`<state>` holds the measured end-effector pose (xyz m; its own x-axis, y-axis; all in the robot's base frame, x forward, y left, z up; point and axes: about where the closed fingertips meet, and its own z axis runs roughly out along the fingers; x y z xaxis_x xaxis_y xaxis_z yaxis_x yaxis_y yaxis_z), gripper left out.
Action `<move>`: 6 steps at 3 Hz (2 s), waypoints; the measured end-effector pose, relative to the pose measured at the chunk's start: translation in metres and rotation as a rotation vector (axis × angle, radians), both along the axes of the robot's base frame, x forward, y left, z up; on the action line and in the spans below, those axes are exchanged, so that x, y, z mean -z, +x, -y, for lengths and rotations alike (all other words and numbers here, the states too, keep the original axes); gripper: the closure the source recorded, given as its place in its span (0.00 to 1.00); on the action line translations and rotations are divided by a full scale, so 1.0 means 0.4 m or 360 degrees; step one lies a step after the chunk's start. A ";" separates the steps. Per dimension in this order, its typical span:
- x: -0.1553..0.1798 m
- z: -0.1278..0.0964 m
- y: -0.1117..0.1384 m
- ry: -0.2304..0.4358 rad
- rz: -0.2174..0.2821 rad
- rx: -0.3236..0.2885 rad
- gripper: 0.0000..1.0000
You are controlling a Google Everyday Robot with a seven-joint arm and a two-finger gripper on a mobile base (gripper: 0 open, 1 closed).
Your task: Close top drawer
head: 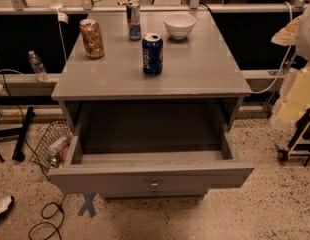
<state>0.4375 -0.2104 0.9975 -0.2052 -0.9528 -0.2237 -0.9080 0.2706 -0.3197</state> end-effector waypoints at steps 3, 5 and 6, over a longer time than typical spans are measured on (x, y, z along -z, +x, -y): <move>0.181 0.016 0.009 0.0031 -0.0179 0.0176 0.00; 0.267 0.037 -0.002 0.0048 -0.0266 0.0332 0.00; 0.299 0.044 -0.004 0.0024 -0.0259 0.0442 0.00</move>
Offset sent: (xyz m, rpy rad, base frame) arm 0.0058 0.0006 -0.0573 0.0102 0.0984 -0.0562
